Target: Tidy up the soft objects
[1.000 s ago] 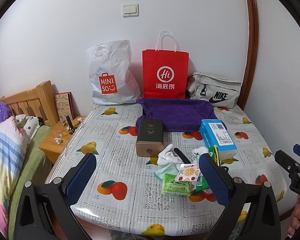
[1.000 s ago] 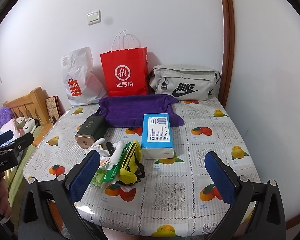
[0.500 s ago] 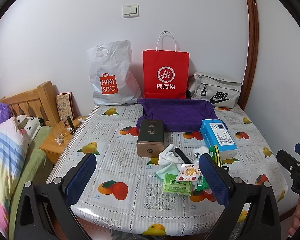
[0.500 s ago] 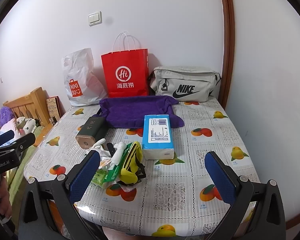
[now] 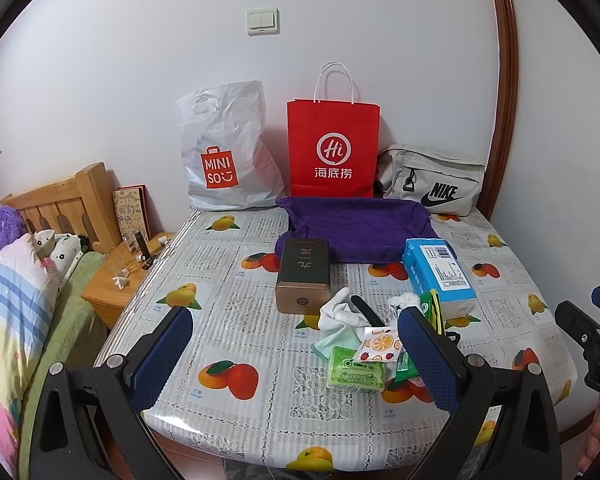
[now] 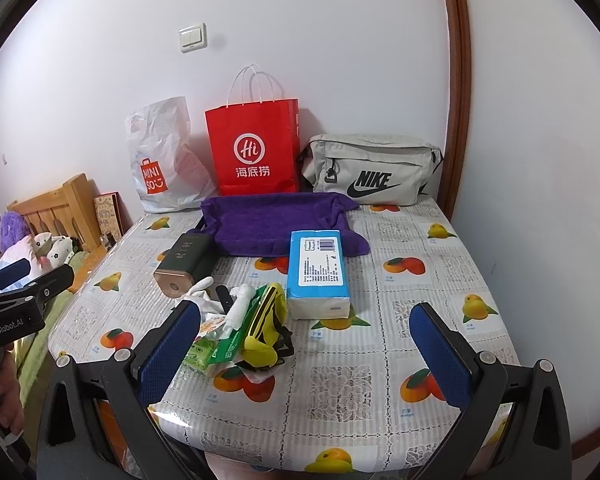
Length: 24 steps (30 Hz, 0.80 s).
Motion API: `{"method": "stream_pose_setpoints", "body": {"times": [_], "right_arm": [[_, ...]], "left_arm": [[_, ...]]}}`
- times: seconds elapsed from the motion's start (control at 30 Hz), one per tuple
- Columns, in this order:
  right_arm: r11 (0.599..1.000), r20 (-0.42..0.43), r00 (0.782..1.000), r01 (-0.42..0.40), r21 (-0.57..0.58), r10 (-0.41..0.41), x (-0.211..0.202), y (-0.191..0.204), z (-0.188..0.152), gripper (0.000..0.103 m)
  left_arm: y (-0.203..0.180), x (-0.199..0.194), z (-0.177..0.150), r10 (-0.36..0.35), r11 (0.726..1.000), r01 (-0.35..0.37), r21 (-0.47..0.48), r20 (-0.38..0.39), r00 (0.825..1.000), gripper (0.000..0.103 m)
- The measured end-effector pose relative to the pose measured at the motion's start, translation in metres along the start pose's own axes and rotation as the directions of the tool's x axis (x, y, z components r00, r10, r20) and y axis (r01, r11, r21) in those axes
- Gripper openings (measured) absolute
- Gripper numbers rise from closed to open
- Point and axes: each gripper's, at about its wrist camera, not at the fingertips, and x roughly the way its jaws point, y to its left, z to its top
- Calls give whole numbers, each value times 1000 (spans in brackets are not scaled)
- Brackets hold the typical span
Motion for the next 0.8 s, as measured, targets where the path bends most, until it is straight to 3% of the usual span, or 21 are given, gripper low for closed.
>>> {"method": "stream_pose_setpoints", "body": {"times": [0.8], "right_arm": [[1000, -2, 1000, 1, -7, -1, 0, 5, -1, 103]], "left_arm": [[3, -2, -2, 5, 1000, -5, 2, 6, 1000, 103]]}}
